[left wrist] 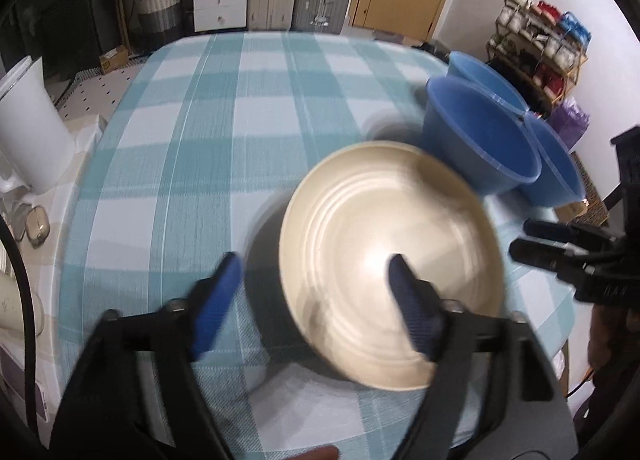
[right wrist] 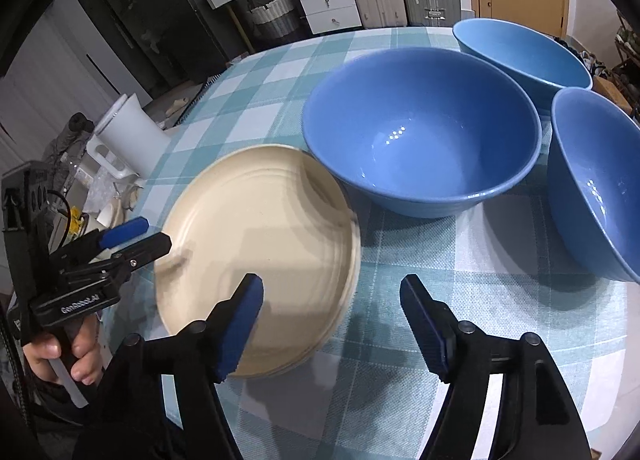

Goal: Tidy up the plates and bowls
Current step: 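Lower the plate onto the stacked cream plates and open the left tool, then move the left tool toward the light-blue bowls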

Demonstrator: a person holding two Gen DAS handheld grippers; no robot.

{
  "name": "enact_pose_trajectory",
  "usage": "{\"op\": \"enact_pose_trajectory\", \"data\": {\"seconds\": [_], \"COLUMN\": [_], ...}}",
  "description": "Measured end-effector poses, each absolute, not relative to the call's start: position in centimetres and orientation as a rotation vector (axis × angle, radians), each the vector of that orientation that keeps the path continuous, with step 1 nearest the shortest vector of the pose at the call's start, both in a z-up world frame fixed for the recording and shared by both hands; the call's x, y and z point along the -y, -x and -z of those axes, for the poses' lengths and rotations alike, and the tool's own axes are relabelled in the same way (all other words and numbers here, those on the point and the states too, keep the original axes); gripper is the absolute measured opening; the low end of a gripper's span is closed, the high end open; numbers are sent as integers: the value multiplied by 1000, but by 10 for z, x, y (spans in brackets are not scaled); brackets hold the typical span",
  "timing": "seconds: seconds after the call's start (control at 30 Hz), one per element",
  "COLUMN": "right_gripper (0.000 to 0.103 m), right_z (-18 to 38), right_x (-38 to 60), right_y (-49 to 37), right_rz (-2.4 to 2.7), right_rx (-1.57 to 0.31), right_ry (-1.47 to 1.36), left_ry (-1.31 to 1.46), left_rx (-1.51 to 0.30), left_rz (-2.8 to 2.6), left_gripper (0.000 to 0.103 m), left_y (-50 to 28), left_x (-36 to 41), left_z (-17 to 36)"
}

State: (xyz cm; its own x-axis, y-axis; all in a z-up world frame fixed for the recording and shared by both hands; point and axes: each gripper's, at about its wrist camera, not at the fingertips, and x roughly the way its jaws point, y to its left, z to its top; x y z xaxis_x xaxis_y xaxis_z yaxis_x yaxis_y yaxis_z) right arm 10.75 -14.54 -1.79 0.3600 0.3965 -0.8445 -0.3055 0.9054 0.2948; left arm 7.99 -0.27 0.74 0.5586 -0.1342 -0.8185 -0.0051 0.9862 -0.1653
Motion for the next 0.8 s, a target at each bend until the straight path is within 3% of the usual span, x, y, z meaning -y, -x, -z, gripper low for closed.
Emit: {"op": "enact_pose_trajectory", "data": {"seconds": [0.1, 0.2, 0.27, 0.8], "right_gripper": [92, 98, 99, 102], "right_z": [7, -5, -12, -62], "right_x": [145, 149, 154, 226], "right_y": [-105, -102, -102, -128], "right_rz": [-447, -439, -435, -296], "right_rx": [-1085, -1060, -1041, -914], "right_ry": [-77, -80, -92, -177], "left_ry": [179, 189, 192, 159], "left_rx": [-958, -944, -934, -890], "left_rz": [95, 111, 124, 183], "left_gripper": [85, 90, 102, 102], "left_y": [-88, -95, -100, -139], "left_x": [2, 3, 4, 37], "left_z": [-19, -29, -35, -66]}}
